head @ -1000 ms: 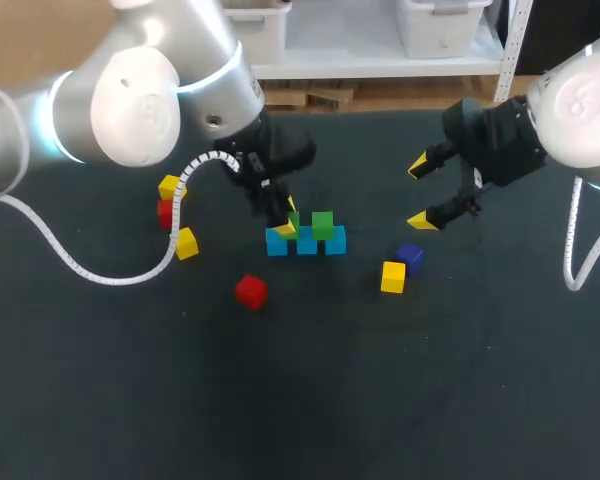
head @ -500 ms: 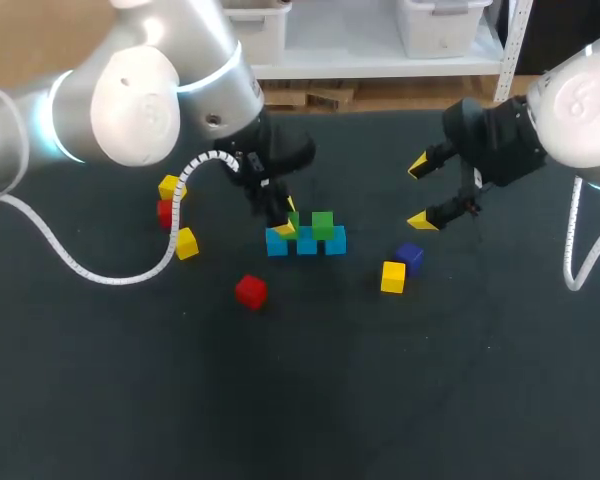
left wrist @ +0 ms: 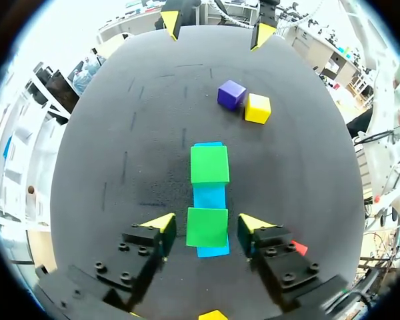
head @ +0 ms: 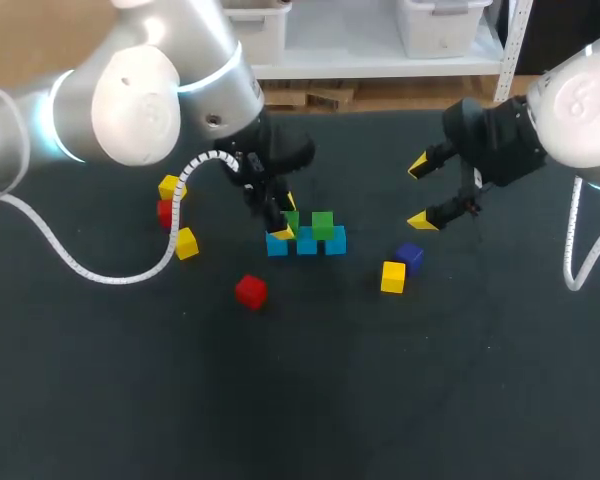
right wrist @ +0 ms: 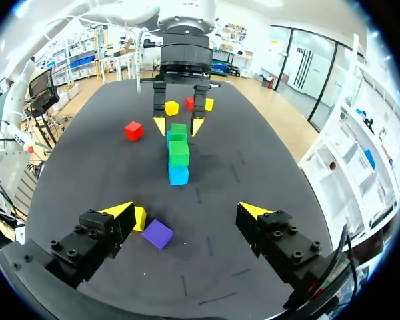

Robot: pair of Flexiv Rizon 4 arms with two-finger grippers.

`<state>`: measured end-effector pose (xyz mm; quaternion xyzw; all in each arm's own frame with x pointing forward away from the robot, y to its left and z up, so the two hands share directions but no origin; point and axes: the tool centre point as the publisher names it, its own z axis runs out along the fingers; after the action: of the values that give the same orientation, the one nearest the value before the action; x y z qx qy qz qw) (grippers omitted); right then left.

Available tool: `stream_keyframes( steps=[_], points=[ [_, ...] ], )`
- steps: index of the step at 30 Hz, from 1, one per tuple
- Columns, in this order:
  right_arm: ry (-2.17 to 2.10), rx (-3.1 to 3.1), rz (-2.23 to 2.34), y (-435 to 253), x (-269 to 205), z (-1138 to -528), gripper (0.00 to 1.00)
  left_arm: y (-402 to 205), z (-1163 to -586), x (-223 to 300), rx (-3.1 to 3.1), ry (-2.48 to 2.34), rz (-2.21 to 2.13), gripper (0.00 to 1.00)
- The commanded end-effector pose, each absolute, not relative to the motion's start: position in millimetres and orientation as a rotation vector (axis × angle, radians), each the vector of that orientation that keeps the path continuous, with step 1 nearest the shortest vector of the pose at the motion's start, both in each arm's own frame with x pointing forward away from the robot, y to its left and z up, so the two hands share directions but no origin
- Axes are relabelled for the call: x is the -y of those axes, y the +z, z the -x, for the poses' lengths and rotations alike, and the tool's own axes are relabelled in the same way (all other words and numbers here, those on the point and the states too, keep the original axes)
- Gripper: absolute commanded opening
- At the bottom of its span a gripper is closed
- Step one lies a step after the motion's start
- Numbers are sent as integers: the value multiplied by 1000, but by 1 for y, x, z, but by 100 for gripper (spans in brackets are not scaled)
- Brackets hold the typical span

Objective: Place the blue cubes, place green cubes on the blue cubes, place the yellow cubes on the green cubes, then place the red cubes on the yellow cubes, and place purple cube on the red cubes.

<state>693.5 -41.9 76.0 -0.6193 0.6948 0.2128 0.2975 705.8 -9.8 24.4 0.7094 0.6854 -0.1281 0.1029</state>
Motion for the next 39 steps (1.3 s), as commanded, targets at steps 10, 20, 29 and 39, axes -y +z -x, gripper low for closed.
stream_keyframes(
  steps=[10, 20, 29, 39],
  points=[
    [569, -1843, 1645, 76, 42, -694, 100, 37, -706, 7, -1968, -369, -2100, 100],
    [569, -1843, 1645, 76, 42, -694, 100, 84, -690, -6, -1861, -311, -2078, 100],
    [569, -1843, 1645, 76, 42, -694, 100, 107, -675, -29, -1802, -277, -2066, 100],
    [569, -1843, 1645, 76, 42, -694, 100, 105, -665, -65, -1763, -218, -2147, 100]
  ],
)
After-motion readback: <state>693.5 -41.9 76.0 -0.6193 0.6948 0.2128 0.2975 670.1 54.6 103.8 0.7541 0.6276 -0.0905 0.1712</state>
